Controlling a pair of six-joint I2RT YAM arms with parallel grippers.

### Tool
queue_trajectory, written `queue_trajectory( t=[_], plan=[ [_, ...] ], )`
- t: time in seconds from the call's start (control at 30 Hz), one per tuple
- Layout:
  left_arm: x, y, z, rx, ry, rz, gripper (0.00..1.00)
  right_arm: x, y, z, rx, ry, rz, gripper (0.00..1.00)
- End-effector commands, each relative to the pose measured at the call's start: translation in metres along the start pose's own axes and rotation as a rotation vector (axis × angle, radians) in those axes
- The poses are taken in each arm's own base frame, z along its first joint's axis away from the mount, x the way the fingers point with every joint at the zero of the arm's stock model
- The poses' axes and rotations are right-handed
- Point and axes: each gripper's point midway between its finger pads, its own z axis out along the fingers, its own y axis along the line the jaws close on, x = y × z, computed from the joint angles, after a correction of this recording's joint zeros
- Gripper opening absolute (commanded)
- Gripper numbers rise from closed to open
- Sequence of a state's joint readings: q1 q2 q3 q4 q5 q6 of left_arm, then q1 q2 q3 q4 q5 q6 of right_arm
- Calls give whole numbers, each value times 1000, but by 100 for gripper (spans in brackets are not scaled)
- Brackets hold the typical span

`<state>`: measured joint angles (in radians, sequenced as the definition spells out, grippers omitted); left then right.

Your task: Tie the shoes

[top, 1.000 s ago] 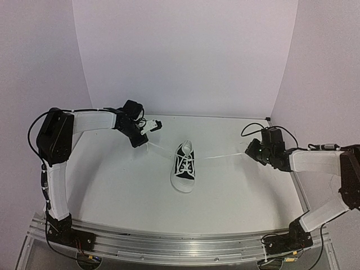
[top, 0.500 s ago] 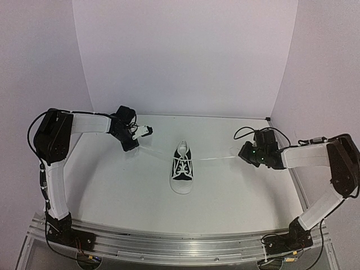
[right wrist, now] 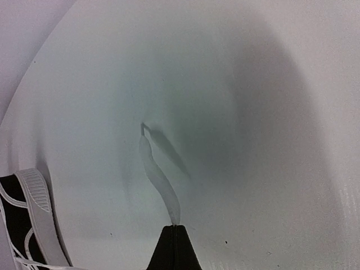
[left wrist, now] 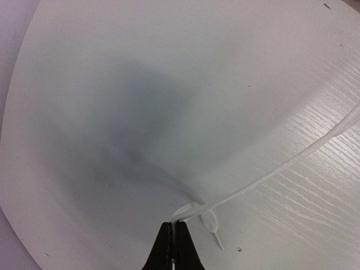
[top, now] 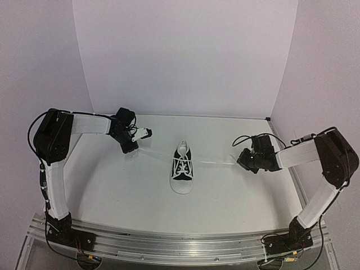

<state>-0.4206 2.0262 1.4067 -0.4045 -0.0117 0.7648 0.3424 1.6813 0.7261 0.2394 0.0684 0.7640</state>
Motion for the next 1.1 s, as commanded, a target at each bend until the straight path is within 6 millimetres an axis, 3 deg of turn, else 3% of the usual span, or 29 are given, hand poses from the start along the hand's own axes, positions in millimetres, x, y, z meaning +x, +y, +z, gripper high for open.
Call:
queue_trajectory(
  t=[0.0,0.13,0.2,0.37,0.47,0.53,0.6,0.67,0.73,0.8,0.87,0.97,1.07],
  plan=[
    [-30,-1,-40,64,-104,-55,0,22,3,13,-34,125,38,0],
    [-67,-33,-80,225,-183,-101,0,33,12,8,-11,202,1,0],
    [-78,-45,-93,293,-194,-134,0,40,7,1,8,222,17,2],
    [-94,-62,-125,409,-207,-164,0,52,2,-19,40,308,-12,40],
    [-105,-66,-143,458,-217,-192,0,40,2,-39,77,281,-55,55],
    [-112,-66,-155,479,-230,-208,0,27,11,-53,78,251,-123,71],
    [-121,-64,-168,491,-254,-225,0,10,33,-65,28,203,-211,91],
    [-129,-60,-179,495,-276,-241,0,3,73,-74,-59,155,-401,95],
    [-135,-55,-188,489,-294,-258,0,15,125,-76,-187,117,-674,96],
    [-139,-52,-192,483,-301,-274,0,43,183,-80,-399,97,-933,93],
    [-141,-48,-196,468,-308,-283,0,74,223,-76,-604,105,-1091,90],
    [-143,-43,-198,444,-318,-291,0,95,269,-63,-762,74,-1217,81],
    [-144,-40,-201,431,-327,-296,0,112,292,-38,-830,96,-1266,68]
  ],
)
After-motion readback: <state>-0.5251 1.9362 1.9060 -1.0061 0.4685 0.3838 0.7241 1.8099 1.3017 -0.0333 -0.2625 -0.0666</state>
